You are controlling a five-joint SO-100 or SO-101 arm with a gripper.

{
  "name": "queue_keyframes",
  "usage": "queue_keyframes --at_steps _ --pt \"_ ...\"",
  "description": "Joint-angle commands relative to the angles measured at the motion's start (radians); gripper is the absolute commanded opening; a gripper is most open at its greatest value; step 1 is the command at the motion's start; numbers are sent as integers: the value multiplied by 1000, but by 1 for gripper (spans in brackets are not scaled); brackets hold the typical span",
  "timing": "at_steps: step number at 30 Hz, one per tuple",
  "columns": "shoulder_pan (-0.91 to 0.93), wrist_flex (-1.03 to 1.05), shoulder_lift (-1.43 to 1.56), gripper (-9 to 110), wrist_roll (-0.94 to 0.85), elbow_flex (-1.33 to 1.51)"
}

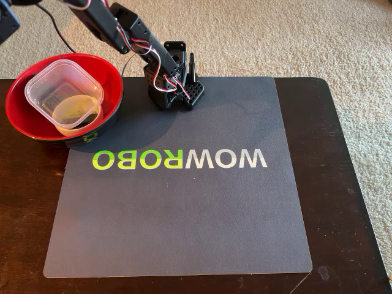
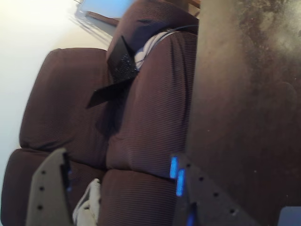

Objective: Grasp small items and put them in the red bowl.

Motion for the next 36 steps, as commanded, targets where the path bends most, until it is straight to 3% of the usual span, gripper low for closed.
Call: queue_keyframes --at_steps 1,36 --pt "0 54 46 28 -11 -29" --pt "-57 244 -41 25 -2 -169"
